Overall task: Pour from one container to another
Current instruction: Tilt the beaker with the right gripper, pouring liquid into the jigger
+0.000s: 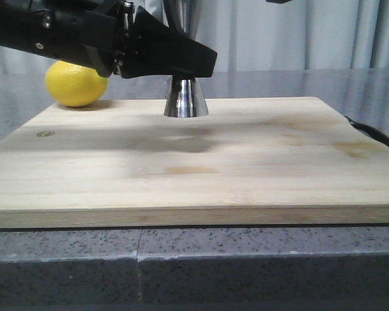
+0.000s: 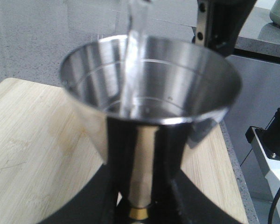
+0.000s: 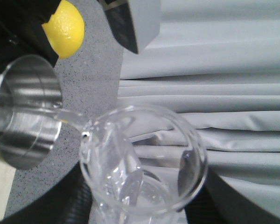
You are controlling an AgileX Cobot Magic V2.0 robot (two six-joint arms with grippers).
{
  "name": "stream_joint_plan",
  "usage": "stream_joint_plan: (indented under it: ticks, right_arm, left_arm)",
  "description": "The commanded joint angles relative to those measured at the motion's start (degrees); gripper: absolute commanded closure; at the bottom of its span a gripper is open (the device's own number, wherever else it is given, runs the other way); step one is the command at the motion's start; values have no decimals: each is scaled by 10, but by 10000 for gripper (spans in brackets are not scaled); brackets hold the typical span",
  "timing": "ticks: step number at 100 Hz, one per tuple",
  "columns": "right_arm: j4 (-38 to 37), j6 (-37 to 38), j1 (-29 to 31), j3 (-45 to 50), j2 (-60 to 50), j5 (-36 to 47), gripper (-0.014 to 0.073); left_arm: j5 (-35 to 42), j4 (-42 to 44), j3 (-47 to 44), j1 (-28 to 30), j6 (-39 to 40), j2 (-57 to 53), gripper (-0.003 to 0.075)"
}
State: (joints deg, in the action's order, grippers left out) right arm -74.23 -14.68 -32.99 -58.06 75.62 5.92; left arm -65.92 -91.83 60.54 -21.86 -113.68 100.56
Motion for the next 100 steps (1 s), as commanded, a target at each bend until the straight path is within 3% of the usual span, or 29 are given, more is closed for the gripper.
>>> stream_joint_plan:
  ticks: [1,100]
  right_arm:
    - [-10,-2,1,-22,-14,12,485]
    - [-122,-2,1,-22,-14,12,485]
  left_arm:
    - [-30,-39,16,-4,4,-24,739]
    - [-30,-39,16,-4,4,-24,739]
